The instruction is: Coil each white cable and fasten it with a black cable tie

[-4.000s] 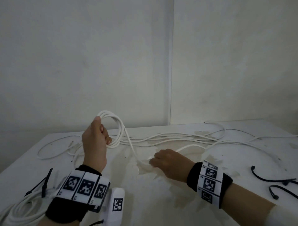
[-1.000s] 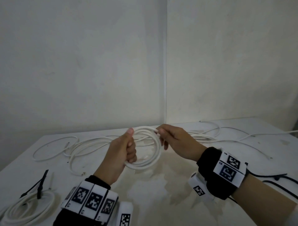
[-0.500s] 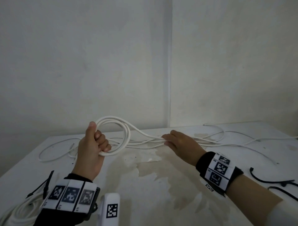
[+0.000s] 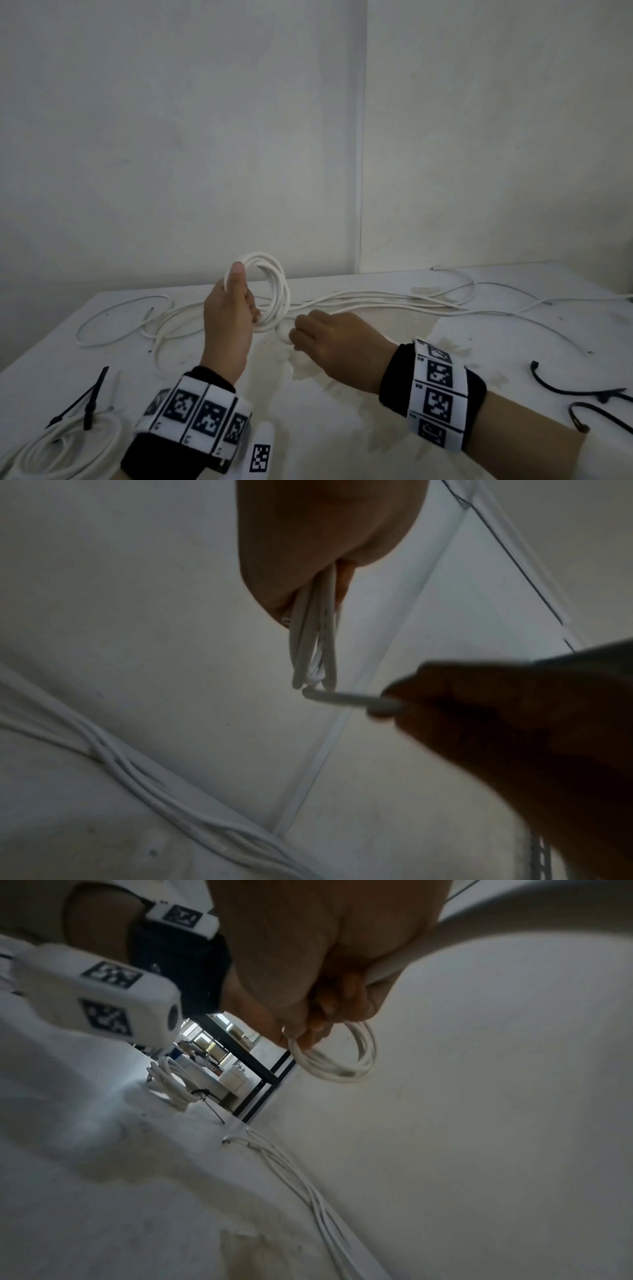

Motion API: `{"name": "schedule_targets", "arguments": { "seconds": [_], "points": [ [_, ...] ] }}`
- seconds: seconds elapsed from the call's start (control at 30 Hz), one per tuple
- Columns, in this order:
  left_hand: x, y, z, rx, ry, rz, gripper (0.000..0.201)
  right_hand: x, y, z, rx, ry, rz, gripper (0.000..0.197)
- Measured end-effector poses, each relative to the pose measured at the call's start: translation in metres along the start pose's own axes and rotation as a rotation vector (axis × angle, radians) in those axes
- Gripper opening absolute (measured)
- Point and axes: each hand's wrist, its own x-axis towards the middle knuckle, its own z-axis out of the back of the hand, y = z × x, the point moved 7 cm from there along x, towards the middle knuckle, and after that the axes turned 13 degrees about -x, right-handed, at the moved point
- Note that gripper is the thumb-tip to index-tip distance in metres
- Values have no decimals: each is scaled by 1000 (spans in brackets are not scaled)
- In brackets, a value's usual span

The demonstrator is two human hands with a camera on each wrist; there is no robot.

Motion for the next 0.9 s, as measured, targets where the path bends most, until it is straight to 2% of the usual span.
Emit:
{"name": "schedule_targets", "arguments": {
  "seconds": [0.07,0.13,0.2,0.27,0.4,0.5,0.57,0.63,0.77,0.9],
  "points": [
    [-7,5,-7,60,63,-7,40,8,0,7,37,-83,23,13],
    [-12,9,-14,142,138,-12,41,14,2,13,99,-142,49,8],
    [-15,11,-20,256,202,-12,43,16,1,17,182,-195,47,21],
    [-18,15,-24,335,256,13,43,18,-4,20,235,-217,26,30],
    [-29,24,-33,320,437,119,37,21,-20,21,254,-168,-89,20],
    [-33,24,-33,356,442,166,45,19,-35,14,461,-114,-249,21],
    [-35,26,-32,298,430,247,51,16,-41,10,516,-112,-270,20],
    [-35,29,-29,314,431,266,49,13,-50,6,529,-108,-288,16],
    [-37,40,-20,314,442,352,48,3,-79,-1,536,-100,-369,30],
    [-42,45,-22,328,490,409,50,2,-79,5,468,-172,-347,46]
  ]
}}
